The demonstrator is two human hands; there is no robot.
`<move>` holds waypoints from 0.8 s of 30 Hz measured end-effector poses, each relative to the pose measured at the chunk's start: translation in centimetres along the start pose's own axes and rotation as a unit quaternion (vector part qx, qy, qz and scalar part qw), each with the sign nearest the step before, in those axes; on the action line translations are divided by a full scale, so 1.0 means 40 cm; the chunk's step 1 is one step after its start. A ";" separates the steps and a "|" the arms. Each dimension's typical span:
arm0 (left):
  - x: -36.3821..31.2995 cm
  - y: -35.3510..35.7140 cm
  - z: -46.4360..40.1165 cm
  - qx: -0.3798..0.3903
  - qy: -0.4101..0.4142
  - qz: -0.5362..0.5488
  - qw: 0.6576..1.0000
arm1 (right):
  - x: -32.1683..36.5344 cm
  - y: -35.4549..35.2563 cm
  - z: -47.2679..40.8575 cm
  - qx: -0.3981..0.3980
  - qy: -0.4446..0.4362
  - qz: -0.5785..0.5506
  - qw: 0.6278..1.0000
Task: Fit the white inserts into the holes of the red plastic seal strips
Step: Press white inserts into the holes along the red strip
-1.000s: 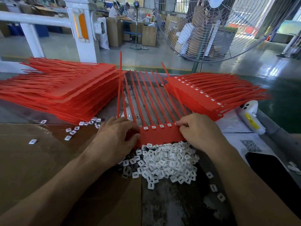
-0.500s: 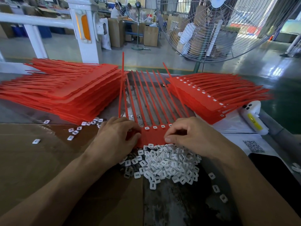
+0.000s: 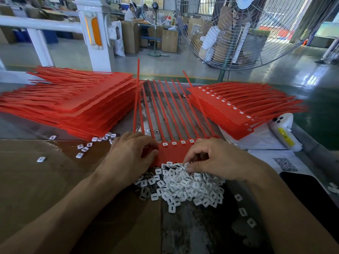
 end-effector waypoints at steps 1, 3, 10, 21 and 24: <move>0.000 0.000 0.000 -0.001 0.001 0.001 1.000 | 0.001 0.000 0.000 -0.003 -0.003 -0.003 1.000; -0.001 -0.001 0.000 -0.003 0.001 0.003 1.000 | 0.002 -0.003 0.000 -0.012 -0.007 -0.013 1.000; 0.000 -0.001 -0.002 0.002 0.002 0.003 1.000 | 0.014 -0.011 0.001 -0.043 -0.009 -0.069 0.997; 0.000 0.001 -0.003 0.007 0.001 -0.002 1.000 | 0.018 -0.040 0.003 -0.136 -0.041 -0.215 0.966; 0.000 0.003 -0.003 0.008 0.001 -0.001 1.000 | 0.009 -0.042 0.001 -0.148 -0.034 -0.239 0.959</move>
Point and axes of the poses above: each hand's wrist, its own z-axis away from the middle knuckle, its own y-axis out of the palm, x = y × z, the point moved 6 cm from there along -z, towards the middle knuckle, and after that the axes turned 6 degrees about -z, right-handed, at the moved point
